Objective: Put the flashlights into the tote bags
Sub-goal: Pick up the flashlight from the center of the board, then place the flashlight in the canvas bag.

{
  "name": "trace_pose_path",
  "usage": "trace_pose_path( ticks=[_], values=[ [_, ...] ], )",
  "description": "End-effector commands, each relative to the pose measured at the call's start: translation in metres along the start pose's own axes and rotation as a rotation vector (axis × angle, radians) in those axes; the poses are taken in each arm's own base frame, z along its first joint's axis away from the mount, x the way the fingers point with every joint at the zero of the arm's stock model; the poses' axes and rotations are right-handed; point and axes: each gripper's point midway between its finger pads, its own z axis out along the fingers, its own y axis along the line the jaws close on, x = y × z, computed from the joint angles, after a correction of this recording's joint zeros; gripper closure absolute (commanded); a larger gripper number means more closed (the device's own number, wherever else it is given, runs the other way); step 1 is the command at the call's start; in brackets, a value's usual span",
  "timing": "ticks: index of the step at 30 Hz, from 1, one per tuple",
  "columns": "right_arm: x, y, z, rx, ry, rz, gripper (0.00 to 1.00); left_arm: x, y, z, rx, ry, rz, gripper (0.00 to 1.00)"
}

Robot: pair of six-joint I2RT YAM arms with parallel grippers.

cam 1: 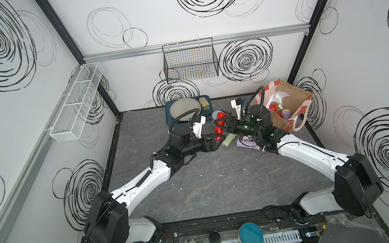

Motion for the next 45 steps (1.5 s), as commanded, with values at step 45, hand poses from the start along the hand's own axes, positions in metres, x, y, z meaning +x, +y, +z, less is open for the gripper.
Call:
trace_pose_path(
  ticks=[45],
  values=[
    [-0.219, -0.217, -0.188, 1.064, -0.264, -0.026, 1.0, 0.027, -0.018, 0.01, -0.206, 0.002, 0.182, 0.01]
  ],
)
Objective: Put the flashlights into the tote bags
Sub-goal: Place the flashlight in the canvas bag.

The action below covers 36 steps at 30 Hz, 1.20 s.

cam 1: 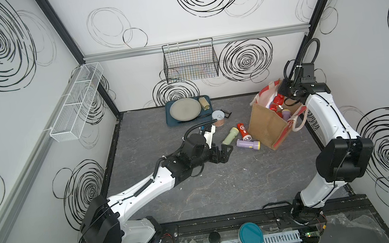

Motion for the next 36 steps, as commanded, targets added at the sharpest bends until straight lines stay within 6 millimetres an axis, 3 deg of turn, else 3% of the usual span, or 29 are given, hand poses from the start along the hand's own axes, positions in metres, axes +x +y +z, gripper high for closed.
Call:
trace_pose_path(
  ticks=[1, 6, 11, 21, 30, 36],
  values=[
    [0.002, -0.008, 0.006, 0.068, 0.011, -0.044, 1.0, -0.017, -0.008, 0.001, 0.008, -0.044, 0.034, 0.01],
    [0.02, -0.014, 0.026, 0.08, 0.053, -0.044, 1.0, -0.014, -0.004, 0.004, 0.001, -0.032, 0.033, 0.01],
    [0.042, -0.02, 0.045, 0.083, 0.11, -0.039, 1.0, -0.005, 0.013, 0.014, -0.035, -0.014, 0.021, 0.0],
    [0.076, -0.03, 0.072, 0.114, 0.275, -0.02, 0.99, 0.002, 0.042, 0.041, -0.094, 0.054, 0.032, 0.14],
    [0.061, -0.026, 0.06, 0.125, 0.222, -0.031, 0.52, 0.003, 0.065, 0.062, -0.18, 0.105, 0.033, 0.16],
    [0.041, -0.019, 0.04, 0.137, 0.162, -0.064, 0.31, 0.0, 0.072, 0.081, -0.195, 0.132, 0.024, 0.22]
  ],
)
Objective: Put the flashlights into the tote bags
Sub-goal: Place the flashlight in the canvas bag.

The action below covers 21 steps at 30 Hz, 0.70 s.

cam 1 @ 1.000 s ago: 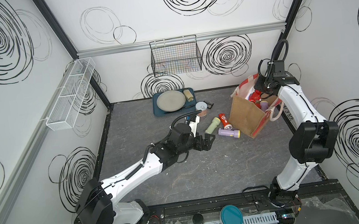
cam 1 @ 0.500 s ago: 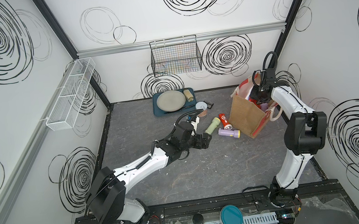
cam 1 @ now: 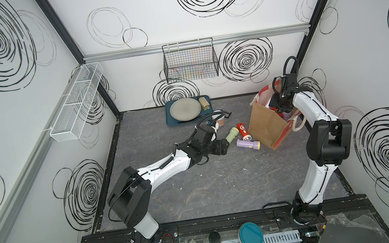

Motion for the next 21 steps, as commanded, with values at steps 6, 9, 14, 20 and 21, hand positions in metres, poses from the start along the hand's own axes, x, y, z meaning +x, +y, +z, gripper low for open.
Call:
trace_pose_path(
  ticks=[6, 9, 14, 20, 21],
  values=[
    [-0.033, 0.017, -0.076, 0.006, -0.185, -0.094, 0.15, -0.02, 0.001, 0.023, -0.015, 0.0, 0.063, 0.25],
    [-0.036, 0.025, -0.098, 0.005, -0.236, -0.121, 0.06, -0.017, 0.004, 0.037, -0.026, 0.032, 0.075, 0.25],
    [-0.029, 0.044, -0.134, -0.022, -0.261, -0.17, 0.0, -0.016, 0.01, 0.057, -0.032, 0.062, 0.08, 0.25],
    [0.006, 0.074, -0.172, -0.06, -0.248, -0.241, 0.0, -0.018, 0.024, 0.075, -0.078, 0.067, 0.09, 0.29],
    [0.015, 0.08, -0.177, -0.071, -0.243, -0.251, 0.0, -0.018, 0.028, 0.08, -0.087, 0.067, 0.085, 0.3]
  ],
)
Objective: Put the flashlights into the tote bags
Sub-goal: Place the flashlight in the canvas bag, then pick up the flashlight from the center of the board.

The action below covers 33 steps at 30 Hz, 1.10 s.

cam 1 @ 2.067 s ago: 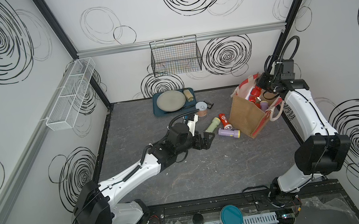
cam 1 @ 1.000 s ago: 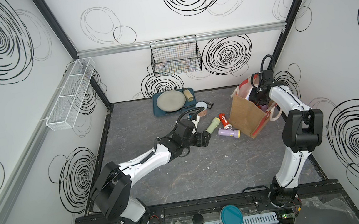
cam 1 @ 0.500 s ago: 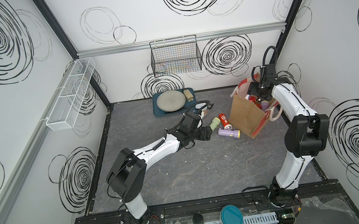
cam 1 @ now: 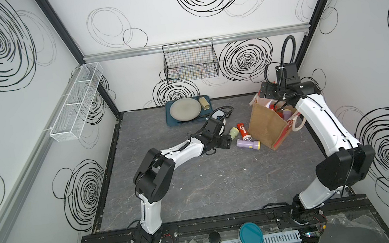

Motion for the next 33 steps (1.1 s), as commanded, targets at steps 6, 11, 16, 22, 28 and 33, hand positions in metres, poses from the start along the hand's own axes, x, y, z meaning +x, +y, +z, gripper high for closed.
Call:
trace_pose_path(
  ticks=[6, 11, 16, 22, 28, 33],
  values=[
    [0.04, 0.037, -0.06, -0.065, 0.031, -0.047, 0.0, -0.009, 0.014, 0.028, -0.041, -0.015, 0.016, 0.33],
    [0.048, 0.039, -0.08, -0.123, 0.011, -0.029, 0.0, -0.006, 0.016, 0.044, -0.039, -0.008, 0.042, 0.34],
    [0.053, 0.032, -0.093, -0.118, 0.003, -0.004, 0.0, -0.002, 0.019, 0.058, -0.035, 0.005, 0.054, 0.34],
    [0.059, 0.032, -0.1, -0.129, 0.01, 0.006, 0.0, 0.004, 0.024, 0.073, -0.048, 0.017, 0.061, 0.37],
    [0.06, 0.028, -0.107, -0.122, 0.008, 0.0, 0.0, 0.01, 0.028, 0.083, -0.055, 0.027, 0.062, 0.4],
    [0.058, 0.022, -0.114, -0.112, -0.01, 0.001, 0.0, 0.021, 0.032, 0.086, -0.066, 0.042, 0.067, 0.45]
  ],
)
